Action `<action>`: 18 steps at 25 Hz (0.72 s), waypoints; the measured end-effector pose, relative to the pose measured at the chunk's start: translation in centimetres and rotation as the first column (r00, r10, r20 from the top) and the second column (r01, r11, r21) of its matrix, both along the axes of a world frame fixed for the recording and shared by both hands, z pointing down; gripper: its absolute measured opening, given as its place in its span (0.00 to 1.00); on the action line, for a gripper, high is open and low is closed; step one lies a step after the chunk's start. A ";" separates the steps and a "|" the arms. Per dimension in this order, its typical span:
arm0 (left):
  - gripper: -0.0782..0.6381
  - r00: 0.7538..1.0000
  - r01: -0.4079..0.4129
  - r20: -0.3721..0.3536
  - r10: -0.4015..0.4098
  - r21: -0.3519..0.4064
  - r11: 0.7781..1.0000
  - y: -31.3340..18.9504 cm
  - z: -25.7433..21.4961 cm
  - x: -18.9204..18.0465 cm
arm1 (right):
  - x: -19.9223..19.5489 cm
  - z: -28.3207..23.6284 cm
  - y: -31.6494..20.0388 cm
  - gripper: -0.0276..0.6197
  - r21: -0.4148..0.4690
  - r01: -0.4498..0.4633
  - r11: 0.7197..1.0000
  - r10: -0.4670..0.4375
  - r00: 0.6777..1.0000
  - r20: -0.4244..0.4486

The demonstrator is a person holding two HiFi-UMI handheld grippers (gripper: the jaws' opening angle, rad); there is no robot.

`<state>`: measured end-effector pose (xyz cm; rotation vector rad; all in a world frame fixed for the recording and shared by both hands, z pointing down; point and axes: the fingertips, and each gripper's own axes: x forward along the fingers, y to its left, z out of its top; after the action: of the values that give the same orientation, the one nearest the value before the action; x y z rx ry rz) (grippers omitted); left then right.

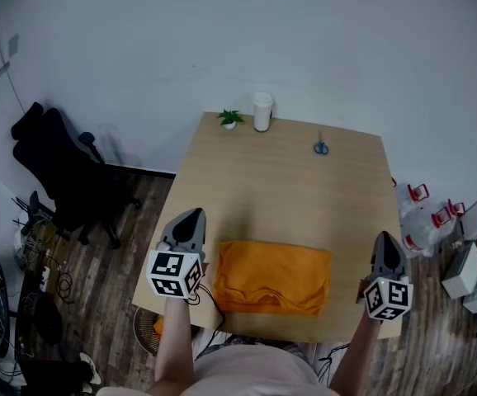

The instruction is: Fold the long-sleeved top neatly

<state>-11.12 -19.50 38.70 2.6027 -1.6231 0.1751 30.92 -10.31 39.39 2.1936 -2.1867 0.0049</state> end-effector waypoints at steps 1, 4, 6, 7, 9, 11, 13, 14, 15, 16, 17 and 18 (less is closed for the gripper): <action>0.11 1.000 0.000 0.001 0.000 -0.002 1.000 0.0 0.0 0.0 | -0.1 0.0 -0.1 0.05 -0.003 0.003 1.000 -0.003 1.000 -0.002; 0.11 1.000 0.001 0.000 -0.001 -0.009 1.000 0.0 0.3 0.0 | -0.5 0.1 -0.2 0.05 -0.007 0.012 1.000 -0.012 1.000 -0.004; 0.11 1.000 0.002 -0.002 -0.002 -0.013 1.000 0.0 0.4 0.0 | -0.8 0.1 -0.4 0.05 -0.009 0.019 1.000 -0.019 1.000 -0.007; 0.11 1.000 0.003 -0.003 -0.003 -0.014 1.000 0.0 0.5 0.1 | -0.9 0.1 -0.4 0.05 -0.010 0.022 1.000 -0.022 1.000 -0.008; 0.11 1.000 0.002 -0.004 -0.002 -0.015 1.000 0.1 0.4 0.3 | -1.0 0.1 -0.4 0.05 -0.012 0.025 1.000 -0.025 1.000 -0.010; 0.11 1.000 0.001 -0.005 -0.001 -0.014 1.000 0.1 0.3 0.4 | -1.1 0.1 -0.4 0.05 -0.013 0.027 1.000 -0.027 1.000 -0.008; 0.11 1.000 -0.001 -0.005 0.000 -0.014 1.000 0.1 0.3 0.6 | -1.1 0.2 -0.3 0.05 -0.014 0.028 1.000 -0.028 1.000 -0.005; 0.11 1.000 -0.001 -0.005 0.000 -0.015 1.000 0.1 0.3 0.6 | -1.0 0.2 -0.3 0.05 -0.015 0.028 0.999 -0.028 1.000 -0.003; 0.11 1.000 0.000 -0.005 0.000 -0.016 1.000 0.1 0.4 0.7 | -0.9 0.3 -0.3 0.05 -0.016 0.029 0.999 -0.029 1.000 -0.002; 0.11 1.000 0.000 -0.006 0.000 -0.018 1.000 0.2 0.5 0.8 | -0.9 0.4 -0.3 0.05 -0.017 0.029 0.999 -0.029 1.000 -0.002; 0.11 1.000 0.000 -0.006 -0.001 -0.019 1.000 0.2 0.5 0.9 | -0.8 0.4 -0.3 0.05 -0.018 0.030 0.999 -0.030 1.000 -0.002; 0.11 1.000 0.001 -0.006 -0.001 -0.020 1.000 0.2 0.5 1.0 | -0.7 0.5 -0.2 0.05 -0.019 0.030 0.999 -0.030 1.000 -0.001</action>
<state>-10.14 -19.28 39.23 2.5852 -1.6119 0.1827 30.19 -10.53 39.85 2.1494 -2.2094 0.0234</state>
